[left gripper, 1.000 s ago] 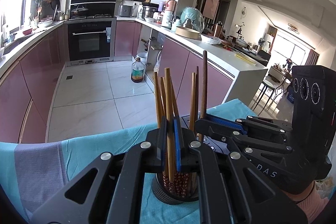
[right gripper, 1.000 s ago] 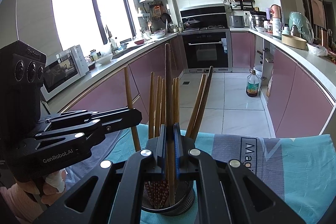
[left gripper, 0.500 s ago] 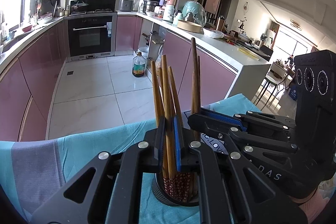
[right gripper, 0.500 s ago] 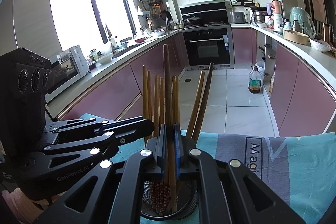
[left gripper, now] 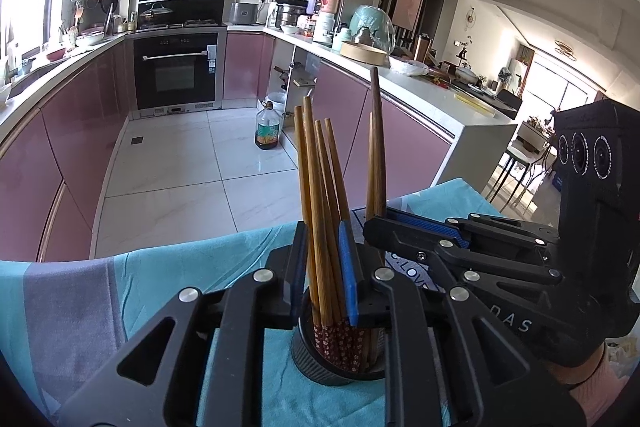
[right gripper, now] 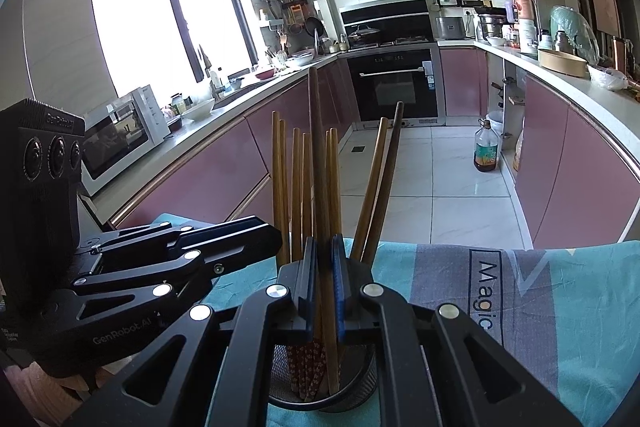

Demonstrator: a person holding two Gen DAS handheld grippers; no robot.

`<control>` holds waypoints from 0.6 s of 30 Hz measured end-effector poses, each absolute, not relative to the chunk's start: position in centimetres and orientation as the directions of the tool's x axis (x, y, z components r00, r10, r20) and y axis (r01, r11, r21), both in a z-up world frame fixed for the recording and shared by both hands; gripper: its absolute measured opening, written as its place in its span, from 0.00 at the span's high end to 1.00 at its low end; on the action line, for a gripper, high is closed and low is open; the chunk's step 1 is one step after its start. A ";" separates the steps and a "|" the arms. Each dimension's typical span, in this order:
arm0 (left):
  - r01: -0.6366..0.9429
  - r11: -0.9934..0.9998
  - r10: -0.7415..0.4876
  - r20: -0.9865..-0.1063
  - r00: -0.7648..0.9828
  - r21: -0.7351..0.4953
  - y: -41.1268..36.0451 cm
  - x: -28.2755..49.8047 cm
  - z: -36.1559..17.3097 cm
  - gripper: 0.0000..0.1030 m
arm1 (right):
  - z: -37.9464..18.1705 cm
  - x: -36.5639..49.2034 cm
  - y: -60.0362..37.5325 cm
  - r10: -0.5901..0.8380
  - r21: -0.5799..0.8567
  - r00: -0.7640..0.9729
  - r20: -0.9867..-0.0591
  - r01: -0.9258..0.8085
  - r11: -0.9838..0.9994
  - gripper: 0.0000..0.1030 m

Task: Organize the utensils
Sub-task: 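Open both tools to release the chopsticks into the holder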

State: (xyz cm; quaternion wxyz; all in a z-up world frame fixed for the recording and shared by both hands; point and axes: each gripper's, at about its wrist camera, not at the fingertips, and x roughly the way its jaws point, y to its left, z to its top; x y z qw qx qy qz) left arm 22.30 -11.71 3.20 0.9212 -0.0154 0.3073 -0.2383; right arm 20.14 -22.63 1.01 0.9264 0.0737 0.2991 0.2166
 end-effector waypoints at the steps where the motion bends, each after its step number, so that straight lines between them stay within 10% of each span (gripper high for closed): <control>1: 0.431 0.885 -0.450 -0.557 0.698 -0.176 -11.6 22.2 3.2 0.83 | 1.0 20.1 -22.7 0.447 0.267 0.727 -0.522 -0.358 0.895 0.93; 18: 0.409 0.900 -0.424 -0.528 0.736 -0.152 -10.8 20.0 3.0 0.58 | 0.7 18.8 -22.3 0.451 0.260 0.722 -0.524 -0.369 0.892 0.93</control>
